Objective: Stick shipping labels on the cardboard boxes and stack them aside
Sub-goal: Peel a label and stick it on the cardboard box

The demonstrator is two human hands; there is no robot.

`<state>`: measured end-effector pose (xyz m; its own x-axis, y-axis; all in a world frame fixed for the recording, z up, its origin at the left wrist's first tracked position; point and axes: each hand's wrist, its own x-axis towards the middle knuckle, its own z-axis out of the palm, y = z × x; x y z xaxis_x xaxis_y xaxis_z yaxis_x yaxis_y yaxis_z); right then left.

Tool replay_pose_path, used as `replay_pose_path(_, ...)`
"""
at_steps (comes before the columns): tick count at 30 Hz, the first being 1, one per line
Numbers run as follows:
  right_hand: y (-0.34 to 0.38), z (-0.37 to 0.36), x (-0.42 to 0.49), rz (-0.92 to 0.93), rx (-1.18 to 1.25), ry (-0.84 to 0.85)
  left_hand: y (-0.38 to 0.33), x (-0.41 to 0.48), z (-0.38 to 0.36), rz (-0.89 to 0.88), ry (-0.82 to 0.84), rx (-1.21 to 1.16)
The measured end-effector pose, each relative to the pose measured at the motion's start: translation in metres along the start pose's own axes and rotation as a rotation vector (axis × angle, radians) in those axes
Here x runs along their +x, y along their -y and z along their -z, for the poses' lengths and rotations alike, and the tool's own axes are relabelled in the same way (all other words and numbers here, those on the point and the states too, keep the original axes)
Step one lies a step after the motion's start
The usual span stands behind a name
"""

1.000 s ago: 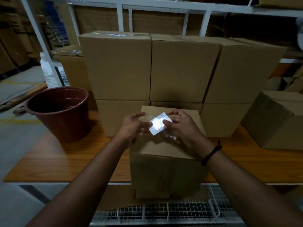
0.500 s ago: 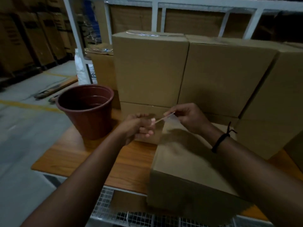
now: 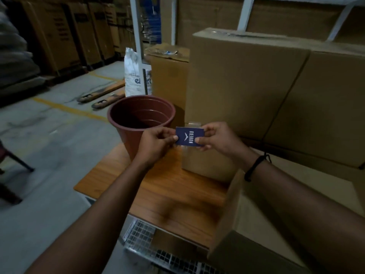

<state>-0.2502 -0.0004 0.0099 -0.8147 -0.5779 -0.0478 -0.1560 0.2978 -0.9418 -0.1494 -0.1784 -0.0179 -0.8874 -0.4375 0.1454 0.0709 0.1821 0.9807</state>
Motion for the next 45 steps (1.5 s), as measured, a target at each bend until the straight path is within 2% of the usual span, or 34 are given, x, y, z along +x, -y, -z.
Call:
replay_pose_path(5, 0.025, -0.053, 0.047, -0.048, 0.107, -0.097, 0.024, 0.042, 0.061, -0.050, -0.096, 0.094)
replay_pose_path(9, 0.038, -0.091, 0.094, -0.126, 0.218, -0.214, 0.050, 0.068, 0.108, -0.194, -0.215, 0.497)
replay_pose_path(12, 0.039, -0.112, 0.131, -0.189, 0.237, -0.296, 0.072, 0.077, 0.128, -0.178, -0.051, 0.769)
replay_pose_path(14, 0.034, -0.122, 0.151, -0.180, 0.117, -0.300, 0.084, 0.080, 0.130, -0.226, 0.048, 0.850)
replay_pose_path(18, 0.029, -0.134, 0.172, -0.179, -0.035, -0.280, 0.092, 0.081, 0.132, -0.299, 0.074, 0.910)
replay_pose_path(25, 0.037, -0.123, 0.154, -0.223, 0.046, -0.308, 0.093, 0.081, 0.132, -0.405, 0.092, 0.991)
replay_pose_path(31, 0.034, -0.068, 0.082, -0.098, -0.191, -0.363, 0.079, 0.071, 0.071, -0.638, 0.136, 0.842)
replay_pose_path(37, 0.010, 0.005, -0.022, -0.082, -0.278, -0.468, 0.064, 0.027, -0.018, -0.726, 0.288, 0.622)
replay_pose_path(39, -0.005, 0.035, -0.063, -0.108, -0.328, -0.509, 0.058, -0.001, -0.050, -0.674, 0.405, 0.537)
replay_pose_path(43, -0.028, 0.087, -0.155, -0.178, -0.412, -0.561, 0.041, -0.059, -0.098, -0.573, 0.740, 0.387)
replay_pose_path(45, -0.041, 0.105, -0.192, -0.213, -0.461, -0.533, 0.031, -0.081, -0.112, -0.546, 0.815, 0.340)
